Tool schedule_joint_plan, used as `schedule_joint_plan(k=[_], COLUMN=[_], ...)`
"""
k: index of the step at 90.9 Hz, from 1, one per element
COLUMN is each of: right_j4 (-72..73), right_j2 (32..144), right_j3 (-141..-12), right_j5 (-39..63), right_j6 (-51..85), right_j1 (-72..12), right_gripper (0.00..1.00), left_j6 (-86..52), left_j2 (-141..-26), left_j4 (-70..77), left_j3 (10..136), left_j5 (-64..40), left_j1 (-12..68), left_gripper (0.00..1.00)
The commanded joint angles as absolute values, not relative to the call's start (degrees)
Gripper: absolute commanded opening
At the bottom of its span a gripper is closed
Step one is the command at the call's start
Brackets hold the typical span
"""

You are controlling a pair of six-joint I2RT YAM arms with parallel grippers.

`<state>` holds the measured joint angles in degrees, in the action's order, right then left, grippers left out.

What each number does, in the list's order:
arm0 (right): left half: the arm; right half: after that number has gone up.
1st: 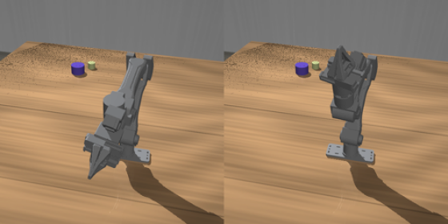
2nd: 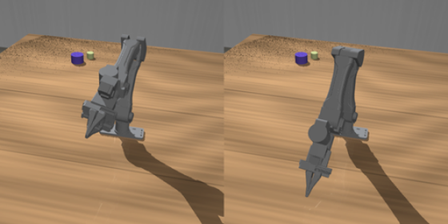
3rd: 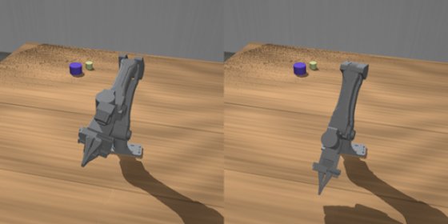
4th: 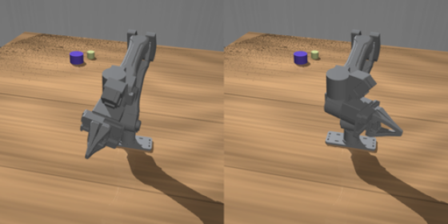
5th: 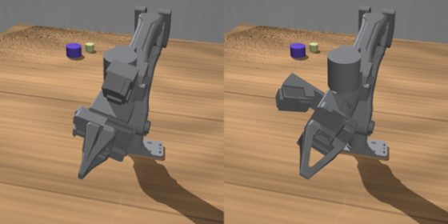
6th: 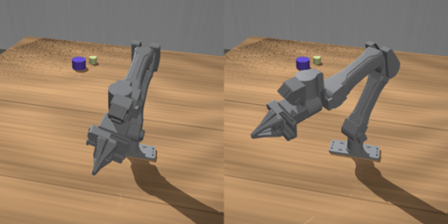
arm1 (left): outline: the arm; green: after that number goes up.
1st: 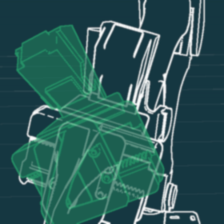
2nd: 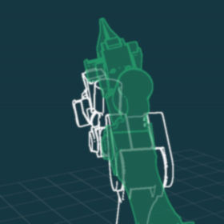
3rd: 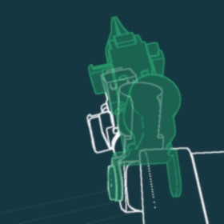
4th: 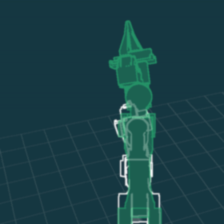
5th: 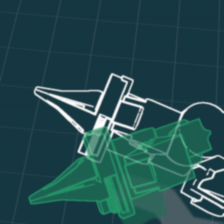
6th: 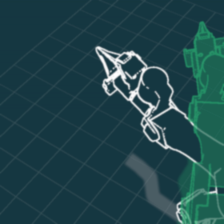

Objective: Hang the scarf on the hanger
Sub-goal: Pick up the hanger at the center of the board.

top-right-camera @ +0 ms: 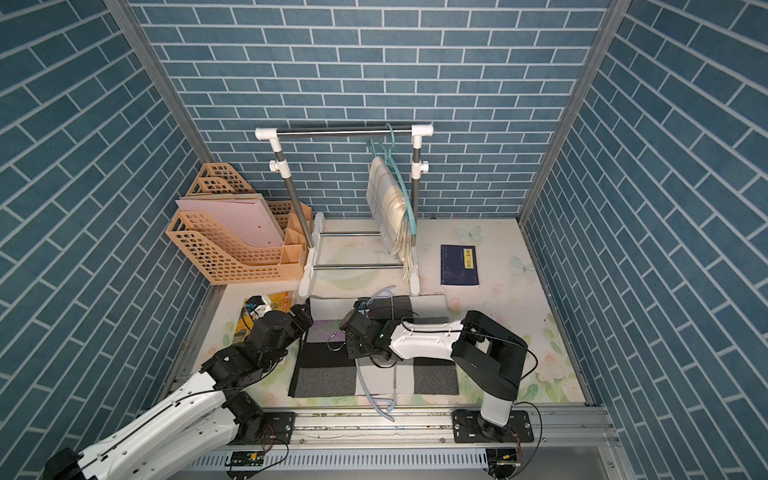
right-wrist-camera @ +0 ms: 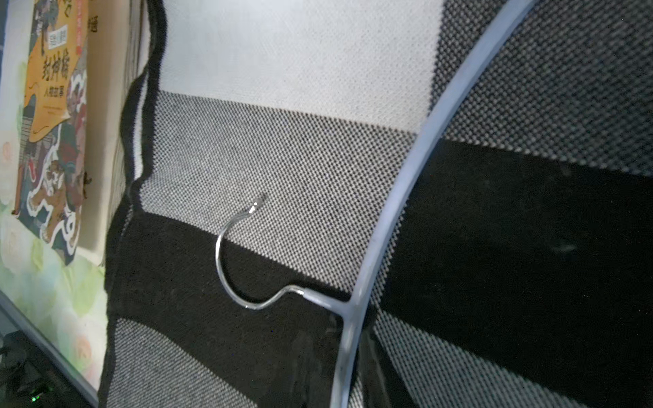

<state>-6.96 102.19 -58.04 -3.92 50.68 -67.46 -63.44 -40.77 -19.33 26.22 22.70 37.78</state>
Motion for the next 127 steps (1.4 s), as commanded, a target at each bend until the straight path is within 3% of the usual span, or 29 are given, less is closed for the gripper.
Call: schedule_joint_plan(k=[1,28,42,70,85,107,127], right_j4=[-10.0,-10.64,-9.66,-5.79,-1.32,4.46,7.29], right_j2=[104.54,107.57,106.09,90.47,84.12,80.98,79.49], right_j3=[-60.45,-60.64,-60.29,-52.62,-46.27,-41.01,-39.34], right_j5=[-4.67,-4.07,-4.37,-7.74,-9.23,-10.2,-10.85], right_j6=[50.07,49.97,49.57,50.86,53.36,56.24,57.28], right_j1=[-67.81,-68.15,-68.27,-68.1,-67.15,-66.24,-66.06], right_gripper=[0.24,0.24,0.0,0.0,0.0,0.0,0.0], left_j6=[-62.54,-62.64,-62.32,-56.89,-56.6,-58.48,-61.25], left_j2=[-39.61,-38.36,-37.87,-33.39,-33.35,-41.92,-46.59], left_j4=[-20.41,-20.57,-20.39,-13.85,-3.6,1.71,2.68], left_j3=[24.96,24.33,24.64,24.84,20.98,22.03,20.61], left_j5=[22.24,21.77,20.56,8.3,-0.87,5.38,6.78], left_j1=[37.35,37.35,37.28,37.39,38.75,51.92,53.61], left_gripper=[0.93,0.93,0.91,0.87,0.8,0.74,0.72])
